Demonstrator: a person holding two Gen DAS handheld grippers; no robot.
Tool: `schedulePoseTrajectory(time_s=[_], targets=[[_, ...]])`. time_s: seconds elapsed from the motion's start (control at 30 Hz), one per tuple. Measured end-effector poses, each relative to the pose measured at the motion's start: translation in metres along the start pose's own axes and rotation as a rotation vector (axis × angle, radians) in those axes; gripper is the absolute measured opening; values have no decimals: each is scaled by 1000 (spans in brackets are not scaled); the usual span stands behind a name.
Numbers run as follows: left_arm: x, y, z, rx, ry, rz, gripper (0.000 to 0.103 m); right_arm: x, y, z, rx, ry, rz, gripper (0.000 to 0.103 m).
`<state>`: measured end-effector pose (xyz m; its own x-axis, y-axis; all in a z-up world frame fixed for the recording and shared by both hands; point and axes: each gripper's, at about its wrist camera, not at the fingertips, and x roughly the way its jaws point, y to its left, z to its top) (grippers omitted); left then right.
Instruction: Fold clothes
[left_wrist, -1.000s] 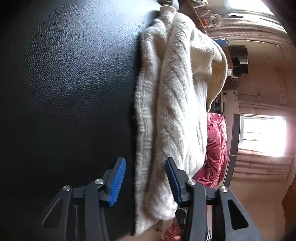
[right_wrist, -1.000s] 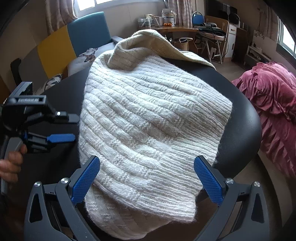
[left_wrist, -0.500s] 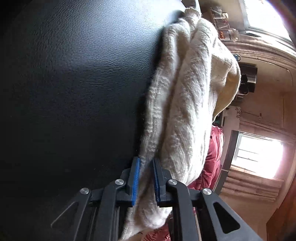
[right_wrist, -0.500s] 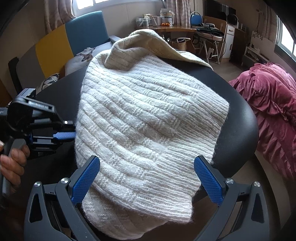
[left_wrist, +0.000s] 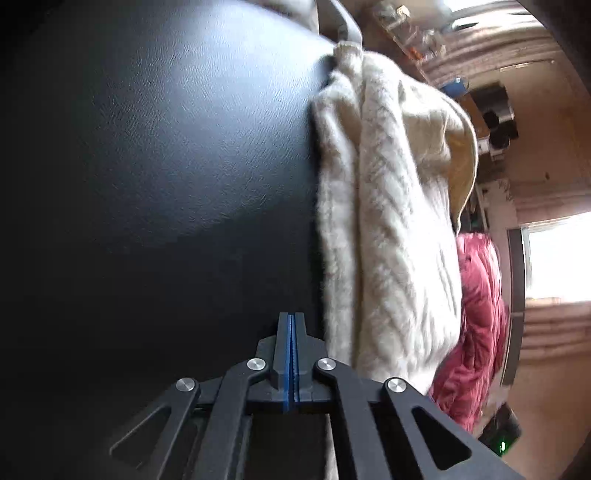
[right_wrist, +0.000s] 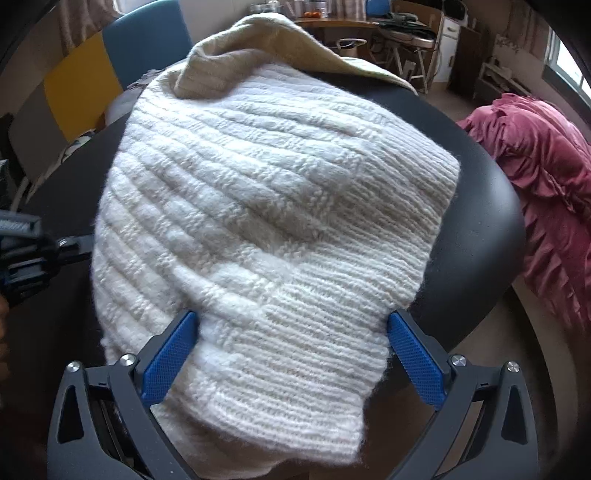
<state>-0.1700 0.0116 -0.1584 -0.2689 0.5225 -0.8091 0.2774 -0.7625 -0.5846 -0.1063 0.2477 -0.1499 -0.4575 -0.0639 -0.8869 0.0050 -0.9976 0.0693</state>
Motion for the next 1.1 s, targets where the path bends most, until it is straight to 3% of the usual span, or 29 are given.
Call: schedulePoseTrajectory(time_s=[0.1,0.17,0.3,0.37,0.57,0.73,0.97,1.03,1.1], targets=[[-12,4,-8,-15,-3,-53,10,0,2,2,3,15,-7,103],[-12,2,-17,-35,36,-120,16,0,2,2,2,19,-5,103],[17,-7,-33,-61,96,-132,16,-1,1,4,-1,29,-7,103],[23,-12,-41,-108,129,-178,16,-1,2,5,-8,36,-7,103],[38,-36,-43,-138,127,-165,15,1,12,18,-122,63,-24,103],[39,-46,-42,-141,108,-159,4,8,24,30,-241,101,-36,103],[19,-52,-45,-124,33,-118,1,12,31,43,-338,163,-42,103],[6,-49,-44,-112,-16,-74,0,15,34,47,-350,177,-41,103],[-8,-31,-35,-133,-9,-100,0,18,33,50,-345,193,-29,103]])
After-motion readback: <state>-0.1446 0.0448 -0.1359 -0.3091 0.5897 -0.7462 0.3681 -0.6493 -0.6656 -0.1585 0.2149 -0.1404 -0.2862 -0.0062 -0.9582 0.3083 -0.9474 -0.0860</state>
